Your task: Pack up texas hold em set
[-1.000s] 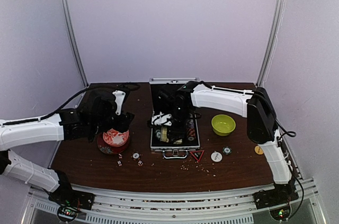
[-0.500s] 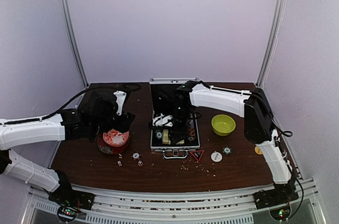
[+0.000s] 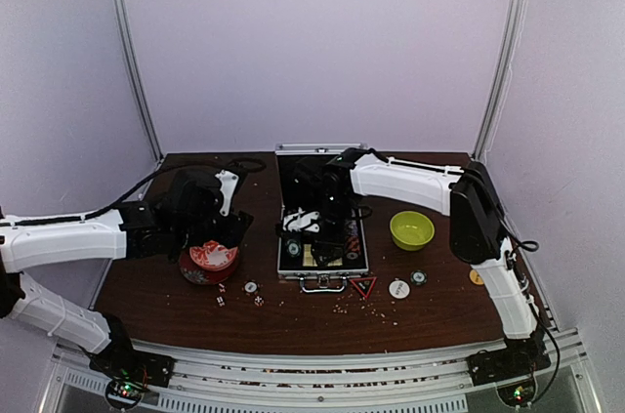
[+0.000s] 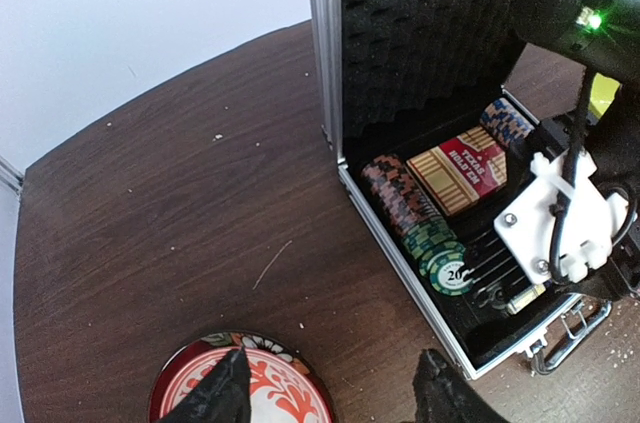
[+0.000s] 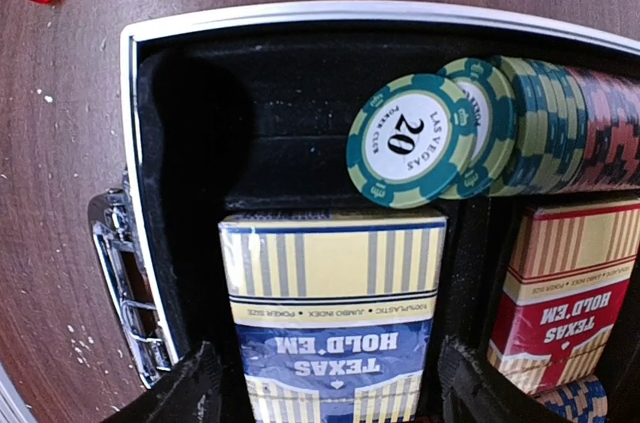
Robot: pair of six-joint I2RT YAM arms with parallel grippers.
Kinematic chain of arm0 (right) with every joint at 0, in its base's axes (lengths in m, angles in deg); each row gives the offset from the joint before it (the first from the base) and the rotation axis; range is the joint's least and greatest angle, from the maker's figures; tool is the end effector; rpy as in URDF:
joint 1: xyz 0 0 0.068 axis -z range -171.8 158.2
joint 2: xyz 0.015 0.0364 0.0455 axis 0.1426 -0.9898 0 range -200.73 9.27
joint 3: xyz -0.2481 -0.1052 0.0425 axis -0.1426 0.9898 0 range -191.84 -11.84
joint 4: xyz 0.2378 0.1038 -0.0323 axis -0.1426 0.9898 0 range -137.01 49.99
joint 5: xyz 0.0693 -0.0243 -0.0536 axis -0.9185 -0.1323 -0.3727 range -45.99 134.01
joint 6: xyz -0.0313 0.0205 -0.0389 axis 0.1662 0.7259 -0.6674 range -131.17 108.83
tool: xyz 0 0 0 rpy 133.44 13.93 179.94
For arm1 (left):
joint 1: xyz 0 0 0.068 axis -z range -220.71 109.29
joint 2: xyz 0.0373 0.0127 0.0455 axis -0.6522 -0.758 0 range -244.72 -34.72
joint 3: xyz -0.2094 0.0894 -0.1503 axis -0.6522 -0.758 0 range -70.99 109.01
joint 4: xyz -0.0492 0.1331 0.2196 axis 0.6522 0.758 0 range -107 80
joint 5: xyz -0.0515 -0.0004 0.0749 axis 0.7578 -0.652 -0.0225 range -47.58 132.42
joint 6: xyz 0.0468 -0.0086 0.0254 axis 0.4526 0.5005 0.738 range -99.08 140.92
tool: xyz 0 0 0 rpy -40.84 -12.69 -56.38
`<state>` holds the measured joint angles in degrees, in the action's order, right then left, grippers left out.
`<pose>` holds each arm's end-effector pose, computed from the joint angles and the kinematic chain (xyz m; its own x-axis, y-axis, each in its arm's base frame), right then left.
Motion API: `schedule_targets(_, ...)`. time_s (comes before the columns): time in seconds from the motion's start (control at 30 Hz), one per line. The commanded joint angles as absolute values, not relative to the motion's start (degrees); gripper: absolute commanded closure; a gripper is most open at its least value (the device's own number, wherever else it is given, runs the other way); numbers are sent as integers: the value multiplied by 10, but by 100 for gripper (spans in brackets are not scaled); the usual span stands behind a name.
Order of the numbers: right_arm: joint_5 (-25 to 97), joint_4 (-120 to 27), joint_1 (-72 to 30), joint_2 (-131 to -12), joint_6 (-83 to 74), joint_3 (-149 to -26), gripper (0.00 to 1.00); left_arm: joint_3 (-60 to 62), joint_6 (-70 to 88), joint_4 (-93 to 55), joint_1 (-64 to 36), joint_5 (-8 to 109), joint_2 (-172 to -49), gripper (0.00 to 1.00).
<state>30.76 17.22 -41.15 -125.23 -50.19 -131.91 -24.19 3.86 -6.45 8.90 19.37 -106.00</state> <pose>0.3056 0.3684 0.1922 -0.0129 -0.9556 -0.2943 -0.9987 -0.0022 0.0508 0.1860 -0.1970 0.2553 -0.5002 0.1715 -0.8487 0.3624 0.9317 -0.0253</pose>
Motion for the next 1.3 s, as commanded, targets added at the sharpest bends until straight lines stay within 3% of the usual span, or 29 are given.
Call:
schedule_targets(0.0, 296, 185, -405, -1230, -499, -1330, 22, -237, 43, -85, 89, 204, -1069, 44)
schedule_targets(0.27, 253, 179, -389, -1143, -483, -1289, 22, -217, 47, -63, 90, 234, -1097, 44)
schedule_targets(0.7, 162, -14, -297, -814, -423, -866, 23, -137, 57, 109, 94, 296, -1188, 47)
schedule_targets(0.97, 93, -172, -209, -711, -372, -669, 26, -81, 67, 207, 131, 301, -1228, 50)
schedule_targets(1.27, 185, -40, -207, -769, -508, -704, 39, -16, 99, 176, 163, 343, -1317, 50)
